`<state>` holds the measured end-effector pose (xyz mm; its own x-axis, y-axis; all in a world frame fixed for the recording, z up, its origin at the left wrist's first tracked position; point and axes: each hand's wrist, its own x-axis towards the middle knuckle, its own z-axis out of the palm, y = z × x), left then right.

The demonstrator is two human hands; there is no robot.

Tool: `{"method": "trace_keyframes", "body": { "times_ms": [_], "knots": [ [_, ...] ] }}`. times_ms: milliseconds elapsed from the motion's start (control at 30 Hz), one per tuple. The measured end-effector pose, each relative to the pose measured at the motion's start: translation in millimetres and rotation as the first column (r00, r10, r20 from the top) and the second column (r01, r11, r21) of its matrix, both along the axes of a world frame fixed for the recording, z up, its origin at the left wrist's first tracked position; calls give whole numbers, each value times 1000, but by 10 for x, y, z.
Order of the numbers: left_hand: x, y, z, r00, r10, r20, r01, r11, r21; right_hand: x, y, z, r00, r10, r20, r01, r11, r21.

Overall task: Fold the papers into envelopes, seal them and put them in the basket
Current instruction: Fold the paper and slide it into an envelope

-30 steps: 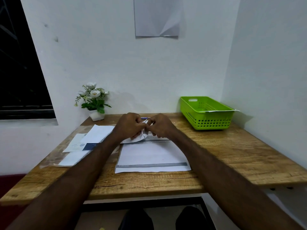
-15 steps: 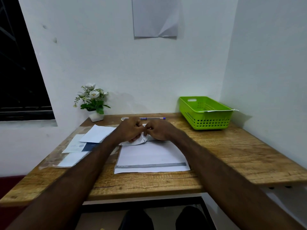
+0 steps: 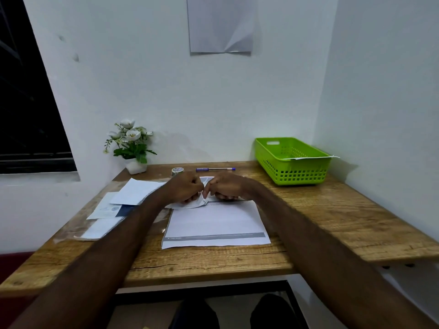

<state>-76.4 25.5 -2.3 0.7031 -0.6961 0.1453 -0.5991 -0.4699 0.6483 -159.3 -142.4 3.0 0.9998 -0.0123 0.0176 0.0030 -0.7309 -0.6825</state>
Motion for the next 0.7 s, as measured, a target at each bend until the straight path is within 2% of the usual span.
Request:
{"method": "trace_keyframes", "body": {
  "times_ms": [200, 333, 433, 600, 700],
  "knots": [
    [7, 1, 13, 1000, -14, 3, 14, 1000, 10, -43, 53, 24, 999, 32, 23, -31, 999, -35],
    [72, 2, -32, 1000, -27, 17, 27, 1000, 3, -31, 37, 65, 993, -3, 116, 29, 973, -230],
    [107, -4, -57, 998, -25, 59, 24, 1000, 12, -34, 4, 93, 990, -67, 126, 106, 936, -335],
    [104, -13, -44, 991, -54, 126, 48, 998, 50, -53, -104, 122, 981, -190, 31, 191, 952, -237],
    [98, 4, -40, 987, -78, 141, 70, 996, 58, -73, -142, 133, 980, -197, -21, 187, 955, -230]
  ]
}}
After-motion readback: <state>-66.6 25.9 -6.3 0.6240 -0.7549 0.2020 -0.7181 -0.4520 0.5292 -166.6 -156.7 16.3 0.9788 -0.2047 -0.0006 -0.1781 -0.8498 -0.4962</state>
